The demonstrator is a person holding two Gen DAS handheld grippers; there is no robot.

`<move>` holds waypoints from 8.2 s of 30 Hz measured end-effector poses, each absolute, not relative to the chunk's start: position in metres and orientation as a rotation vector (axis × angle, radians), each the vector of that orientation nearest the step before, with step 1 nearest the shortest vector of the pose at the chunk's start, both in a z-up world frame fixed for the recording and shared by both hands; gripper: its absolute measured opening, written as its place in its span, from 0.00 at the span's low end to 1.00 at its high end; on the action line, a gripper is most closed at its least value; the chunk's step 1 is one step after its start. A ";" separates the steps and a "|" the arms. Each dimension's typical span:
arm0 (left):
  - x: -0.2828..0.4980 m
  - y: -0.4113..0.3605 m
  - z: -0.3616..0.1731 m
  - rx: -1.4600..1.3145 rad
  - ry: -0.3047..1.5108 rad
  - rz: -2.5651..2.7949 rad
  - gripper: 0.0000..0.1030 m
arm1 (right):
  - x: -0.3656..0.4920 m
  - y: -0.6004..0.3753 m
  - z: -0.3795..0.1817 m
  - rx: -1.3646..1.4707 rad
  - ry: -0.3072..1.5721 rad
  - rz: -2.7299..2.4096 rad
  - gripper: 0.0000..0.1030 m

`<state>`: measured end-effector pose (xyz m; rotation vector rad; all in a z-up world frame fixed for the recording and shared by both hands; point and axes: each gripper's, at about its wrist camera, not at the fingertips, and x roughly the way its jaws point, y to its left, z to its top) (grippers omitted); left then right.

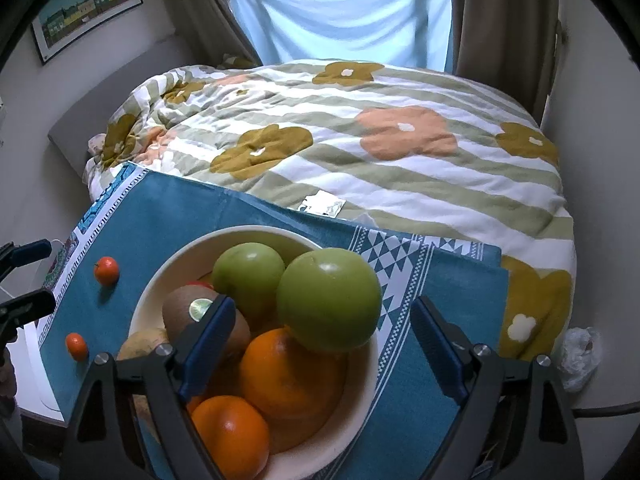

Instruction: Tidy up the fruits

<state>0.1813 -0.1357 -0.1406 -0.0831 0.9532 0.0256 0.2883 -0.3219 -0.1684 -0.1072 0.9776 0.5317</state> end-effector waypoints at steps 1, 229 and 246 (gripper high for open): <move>0.180 -0.136 -0.139 -0.084 0.950 0.030 1.00 | 0.287 -0.323 -0.166 -0.104 0.977 0.529 0.84; 0.089 -0.120 -0.026 0.010 0.729 -0.039 1.00 | 0.131 -0.287 -0.023 -0.029 0.843 0.419 0.92; -0.014 -0.053 -0.001 -0.008 0.676 0.053 1.00 | 0.012 -0.227 0.009 0.027 0.764 0.114 0.92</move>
